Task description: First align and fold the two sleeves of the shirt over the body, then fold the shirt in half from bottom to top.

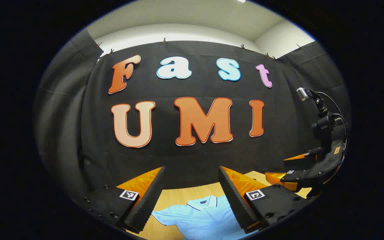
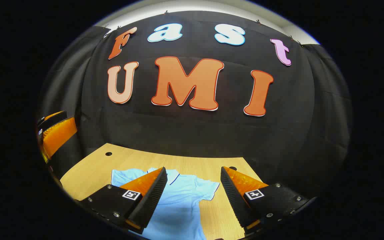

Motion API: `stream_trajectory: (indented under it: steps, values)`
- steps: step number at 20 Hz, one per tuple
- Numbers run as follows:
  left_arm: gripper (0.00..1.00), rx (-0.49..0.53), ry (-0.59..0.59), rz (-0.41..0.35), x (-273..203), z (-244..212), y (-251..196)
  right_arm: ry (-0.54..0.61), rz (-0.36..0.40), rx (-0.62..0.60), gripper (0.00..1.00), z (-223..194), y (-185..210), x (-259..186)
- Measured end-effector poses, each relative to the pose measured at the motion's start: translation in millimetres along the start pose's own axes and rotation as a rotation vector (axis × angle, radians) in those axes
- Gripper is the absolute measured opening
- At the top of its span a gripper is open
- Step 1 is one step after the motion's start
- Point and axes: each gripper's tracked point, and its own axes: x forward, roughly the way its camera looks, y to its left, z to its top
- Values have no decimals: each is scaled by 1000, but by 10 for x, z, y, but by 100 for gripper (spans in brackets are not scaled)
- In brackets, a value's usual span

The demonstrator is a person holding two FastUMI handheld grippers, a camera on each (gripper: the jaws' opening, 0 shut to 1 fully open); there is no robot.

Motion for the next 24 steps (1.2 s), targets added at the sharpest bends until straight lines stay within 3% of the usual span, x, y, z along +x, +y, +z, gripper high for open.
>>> stream_trajectory:
  steps: [9, 15, 24]
  values:
    - [100, 18, 10, 19, 203, -8, -222, 20, 37, -8, 98, -98, -86, 228]
    - [100, 6, 27, 52, 264, -79, -242, -31, 26, -26, 98, 12, -200, 272]
    - [100, -13, 78, 97, 229, -236, -253, 155, 0, -10, 98, -575, -492, 815]
